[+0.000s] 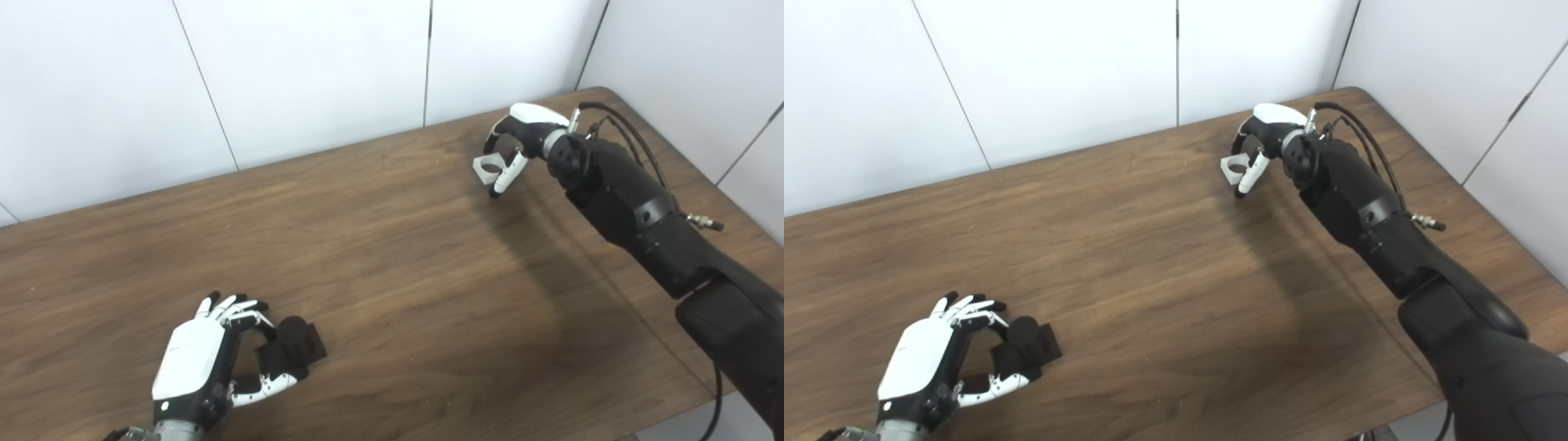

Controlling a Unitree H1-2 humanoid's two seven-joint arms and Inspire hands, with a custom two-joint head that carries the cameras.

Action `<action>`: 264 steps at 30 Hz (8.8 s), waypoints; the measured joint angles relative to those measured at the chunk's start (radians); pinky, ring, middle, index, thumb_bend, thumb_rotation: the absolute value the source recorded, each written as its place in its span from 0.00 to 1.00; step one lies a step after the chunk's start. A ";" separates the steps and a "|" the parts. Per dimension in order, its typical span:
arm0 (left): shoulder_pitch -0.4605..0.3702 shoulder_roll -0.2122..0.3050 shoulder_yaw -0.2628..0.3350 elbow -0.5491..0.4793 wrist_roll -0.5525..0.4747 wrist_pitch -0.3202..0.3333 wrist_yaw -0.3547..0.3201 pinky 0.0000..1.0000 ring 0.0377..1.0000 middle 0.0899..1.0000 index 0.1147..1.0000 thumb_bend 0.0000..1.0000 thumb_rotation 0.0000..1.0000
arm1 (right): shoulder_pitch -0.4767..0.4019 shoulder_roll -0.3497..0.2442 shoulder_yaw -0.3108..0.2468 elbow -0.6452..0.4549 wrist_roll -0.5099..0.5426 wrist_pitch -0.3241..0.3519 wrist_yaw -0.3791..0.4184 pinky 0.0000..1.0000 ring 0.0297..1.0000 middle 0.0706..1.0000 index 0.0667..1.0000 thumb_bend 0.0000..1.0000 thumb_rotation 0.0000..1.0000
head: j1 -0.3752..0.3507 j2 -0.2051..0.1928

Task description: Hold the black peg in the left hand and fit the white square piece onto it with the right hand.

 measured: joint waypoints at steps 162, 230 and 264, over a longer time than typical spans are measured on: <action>-0.001 -0.109 -0.082 0.010 0.127 0.102 0.034 1.00 0.92 0.78 0.42 0.52 0.06 | 0.047 0.105 0.066 -0.707 -0.037 -0.264 0.367 1.00 0.94 0.78 0.45 0.52 0.13 | 0.443 0.008; -0.025 -0.116 -0.115 0.040 0.140 0.117 0.072 1.00 0.92 0.78 0.42 0.52 0.05 | 0.088 0.310 0.182 -0.701 -0.101 -0.314 0.425 1.00 0.94 0.76 0.45 0.52 0.14 | 0.423 0.038; -0.026 -0.116 -0.118 0.032 0.142 0.128 0.055 1.00 0.92 0.78 0.42 0.52 0.05 | 0.093 0.325 0.181 -0.654 -0.116 -0.335 0.400 1.00 0.94 0.76 0.45 0.52 0.13 | 0.423 0.046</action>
